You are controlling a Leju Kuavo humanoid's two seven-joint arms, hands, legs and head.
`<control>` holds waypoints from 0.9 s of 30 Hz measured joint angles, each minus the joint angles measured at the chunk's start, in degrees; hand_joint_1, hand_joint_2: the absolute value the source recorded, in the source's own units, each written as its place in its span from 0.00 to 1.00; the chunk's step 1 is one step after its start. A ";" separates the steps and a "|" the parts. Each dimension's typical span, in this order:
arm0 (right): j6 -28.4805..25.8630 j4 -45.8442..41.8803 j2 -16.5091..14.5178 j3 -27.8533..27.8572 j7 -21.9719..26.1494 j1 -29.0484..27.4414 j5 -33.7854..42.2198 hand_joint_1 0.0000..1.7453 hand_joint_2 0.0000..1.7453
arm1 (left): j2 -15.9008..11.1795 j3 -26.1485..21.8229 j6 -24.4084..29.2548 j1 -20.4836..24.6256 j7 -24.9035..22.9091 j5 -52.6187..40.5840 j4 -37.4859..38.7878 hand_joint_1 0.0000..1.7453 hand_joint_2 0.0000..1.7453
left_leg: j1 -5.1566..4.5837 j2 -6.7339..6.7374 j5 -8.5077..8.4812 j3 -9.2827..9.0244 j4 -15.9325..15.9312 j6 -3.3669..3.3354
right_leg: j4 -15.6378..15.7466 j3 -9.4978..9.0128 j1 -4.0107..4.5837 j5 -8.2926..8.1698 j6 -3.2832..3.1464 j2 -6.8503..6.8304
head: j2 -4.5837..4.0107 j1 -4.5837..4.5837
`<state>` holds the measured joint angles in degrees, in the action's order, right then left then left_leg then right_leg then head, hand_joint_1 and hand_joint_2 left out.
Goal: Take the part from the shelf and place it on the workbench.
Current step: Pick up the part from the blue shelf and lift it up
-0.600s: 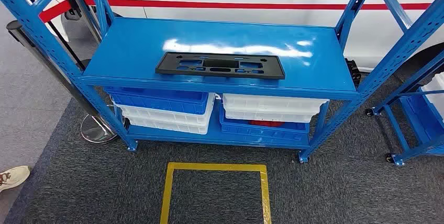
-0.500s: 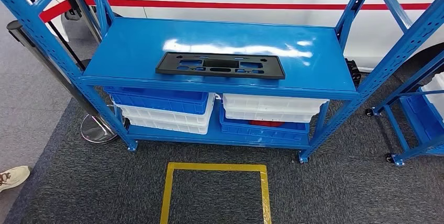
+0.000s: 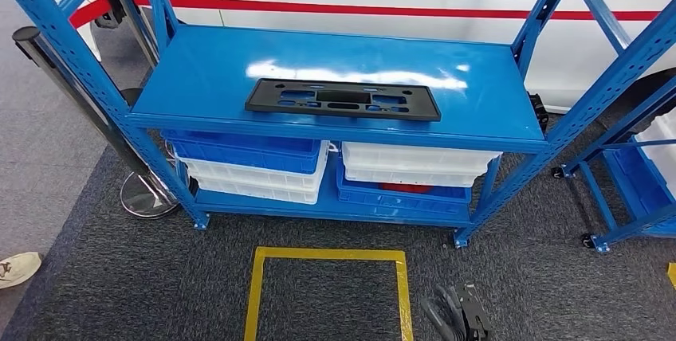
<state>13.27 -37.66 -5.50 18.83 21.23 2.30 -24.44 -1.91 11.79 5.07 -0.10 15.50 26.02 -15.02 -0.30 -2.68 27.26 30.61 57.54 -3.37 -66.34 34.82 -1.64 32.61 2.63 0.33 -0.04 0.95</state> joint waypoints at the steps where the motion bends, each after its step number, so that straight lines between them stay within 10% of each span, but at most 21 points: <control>1: 0.60 -1.52 -0.13 -0.47 0.47 0.05 0.77 0.00 0.00 | -0.02 0.03 0.04 0.06 0.11 0.22 0.10 0.00 0.00 | -0.11 0.05 0.00 0.02 0.02 -0.04 | -3.89 2.02 0.06 1.56 -0.06 0.00 | 0.00 0.01; 3: 1.87 -4.86 -0.37 -1.48 1.43 0.06 2.42 0.00 0.00 | -0.04 0.13 0.16 0.10 0.27 0.73 0.32 0.00 0.00 | -0.36 0.01 0.08 -0.07 0.07 -0.11 | -7.72 4.35 0.22 1.73 -0.32 0.00 | 0.00 0.02; 8: 4.89 -14.69 -0.75 -4.07 4.06 0.71 6.65 0.00 0.00 | 0.04 0.34 0.63 0.42 0.73 1.98 0.66 0.00 0.00 | -0.77 -0.38 0.62 -0.54 0.17 0.22 | 7.13 -1.73 1.33 -6.60 -2.47 0.41 | 0.00 0.15; 13: 7.49 -24.99 -1.39 -7.45 6.51 1.26 10.68 0.00 0.00 | -0.20 0.61 0.92 0.68 1.26 3.12 1.19 0.00 0.00 | -0.58 0.30 1.81 0.18 1.38 1.69 | 9.70 -2.86 0.93 -6.80 -2.89 0.00 | 0.00 0.26; 16: 8.90 -30.90 -1.63 -9.73 7.90 1.57 13.05 0.00 0.00 | -0.28 0.84 1.11 1.05 1.48 3.76 1.48 0.00 0.00 | 0.33 1.61 6.24 5.10 10.97 3.05 | 10.42 -3.52 0.49 -6.79 -3.07 -0.67 | 0.00 0.51; 19: 9.55 -33.81 -1.74 -10.95 8.56 1.66 14.13 0.00 0.00 | -0.30 0.89 1.30 1.04 1.56 4.02 1.62 0.00 0.00 | 1.65 2.07 5.54 8.03 15.02 4.61 | 10.20 -3.96 -0.19 -6.25 -2.39 -1.08 | 0.00 0.50; 22: 10.11 -37.36 -1.81 -11.98 9.30 1.58 15.21 0.00 0.00 | -0.28 0.94 1.43 0.96 1.68 4.24 1.68 0.00 0.00 | 2.59 2.59 0.01 3.86 5.07 6.16 | 8.87 -4.26 -1.08 -4.99 -0.65 -1.20 | -0.01 0.70; 27: 12.02 -44.58 -1.86 -14.32 11.30 2.20 18.54 0.00 0.00 | -0.30 1.15 1.80 1.22 2.14 5.17 1.86 0.00 0.00 | 2.23 2.24 0.01 3.18 2.89 3.63 | 8.20 -4.05 -1.15 -4.39 0.91 -1.13 | 0.00 0.80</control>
<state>25.29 -82.24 -7.36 4.51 32.53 4.50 -5.90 -2.21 12.94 6.87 1.12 17.64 31.18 -13.16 1.93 -0.44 27.26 33.80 60.43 0.26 -58.15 30.77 -2.78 28.22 3.54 -0.80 -0.04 1.74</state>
